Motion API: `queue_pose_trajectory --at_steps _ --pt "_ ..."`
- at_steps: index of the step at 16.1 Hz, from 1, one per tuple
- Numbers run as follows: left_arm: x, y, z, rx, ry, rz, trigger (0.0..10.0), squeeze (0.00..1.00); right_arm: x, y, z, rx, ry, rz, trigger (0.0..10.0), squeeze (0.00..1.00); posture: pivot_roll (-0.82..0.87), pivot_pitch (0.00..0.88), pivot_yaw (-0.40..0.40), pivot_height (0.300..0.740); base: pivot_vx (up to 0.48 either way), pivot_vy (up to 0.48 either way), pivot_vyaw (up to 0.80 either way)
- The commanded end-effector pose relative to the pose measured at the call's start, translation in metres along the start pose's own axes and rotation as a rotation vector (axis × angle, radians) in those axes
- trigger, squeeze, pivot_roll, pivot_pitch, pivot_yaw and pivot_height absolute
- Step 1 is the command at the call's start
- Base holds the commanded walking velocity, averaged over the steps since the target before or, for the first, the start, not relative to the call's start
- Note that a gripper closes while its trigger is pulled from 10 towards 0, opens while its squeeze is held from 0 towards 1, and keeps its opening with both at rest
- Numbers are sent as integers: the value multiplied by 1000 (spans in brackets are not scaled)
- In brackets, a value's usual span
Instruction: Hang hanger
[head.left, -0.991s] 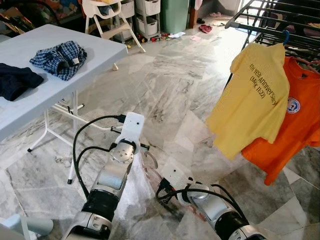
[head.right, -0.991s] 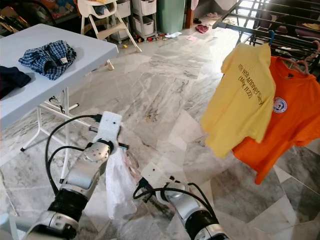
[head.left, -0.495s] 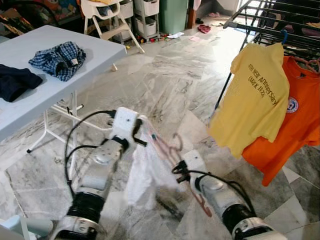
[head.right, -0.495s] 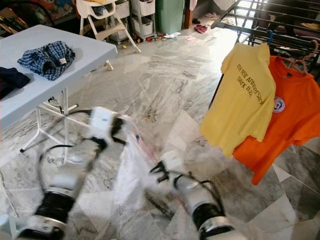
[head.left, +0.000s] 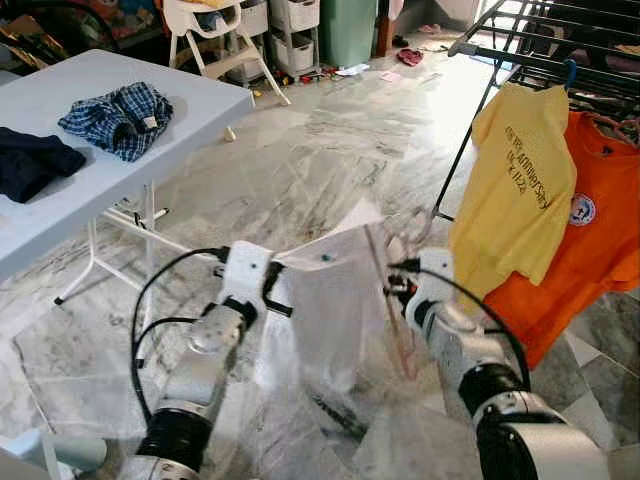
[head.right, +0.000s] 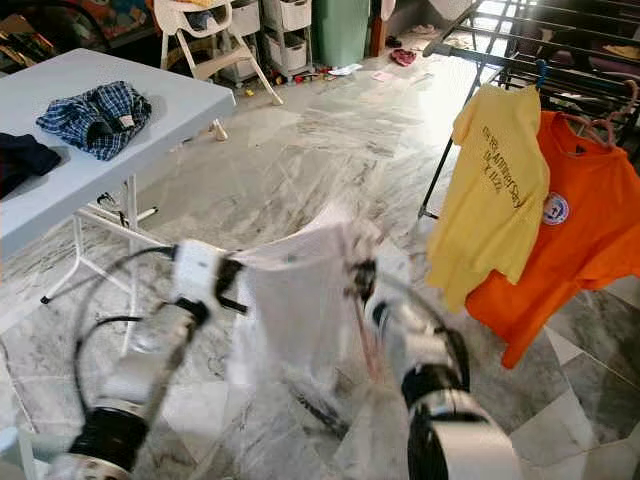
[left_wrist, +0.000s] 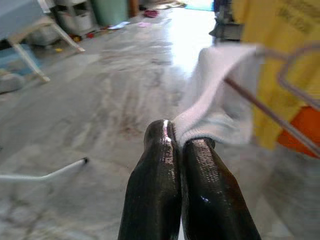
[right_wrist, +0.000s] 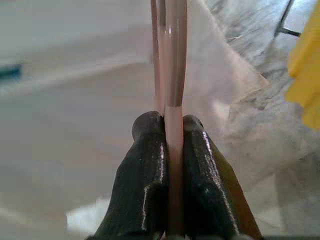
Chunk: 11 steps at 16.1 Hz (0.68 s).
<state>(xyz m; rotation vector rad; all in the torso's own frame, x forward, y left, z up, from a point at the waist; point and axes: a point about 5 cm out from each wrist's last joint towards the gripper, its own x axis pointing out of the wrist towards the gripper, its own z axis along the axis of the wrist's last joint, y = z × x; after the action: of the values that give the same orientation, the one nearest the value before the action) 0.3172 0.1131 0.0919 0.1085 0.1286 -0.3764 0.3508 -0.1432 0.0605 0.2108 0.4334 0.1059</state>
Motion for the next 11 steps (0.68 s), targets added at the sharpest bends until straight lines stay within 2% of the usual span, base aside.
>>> queue_pose_trajectory --at_steps 1,4,5,6,7,8,9,10,11 --pt "-4 -3 -13 11 42 -7 10000 0 2 -2 14 139 -40 -39 10000 0 -52 38 36 740 0 0 0" --pt "-11 -26 -40 35 126 -86 10000 0 6 0 44 395 -112 -66 10000 0 -57 35 32 740 0 0 0" --pt "-12 -30 -45 39 144 -101 10000 0 6 1 51 422 -133 -64 10000 0 -59 35 30 740 0 0 0" --pt "-15 -38 -55 67 168 -139 10000 0 7 7 65 511 -167 -54 10000 0 -63 36 28 740 0 0 0" --pt "-16 -42 -59 67 175 -159 10000 0 7 13 71 550 -179 -36 10000 0 -65 37 28 740 0 0 0" --pt "-17 -45 -62 74 183 -174 10000 0 7 20 76 546 -189 -25 10000 0 -70 40 26 740 0 0 0" --pt "-18 -48 -62 70 173 -194 10000 0 7 28 80 549 -200 -10 10000 0 -74 43 25 740 0 0 0" --pt "-17 -53 -60 76 153 -216 10000 0 7 37 82 591 -189 22 10000 0 -77 49 21 740 0 0 0" --pt "-17 -56 -57 99 134 -236 10000 0 6 40 83 601 -195 29 10000 0 -80 52 19 740 0 0 0"
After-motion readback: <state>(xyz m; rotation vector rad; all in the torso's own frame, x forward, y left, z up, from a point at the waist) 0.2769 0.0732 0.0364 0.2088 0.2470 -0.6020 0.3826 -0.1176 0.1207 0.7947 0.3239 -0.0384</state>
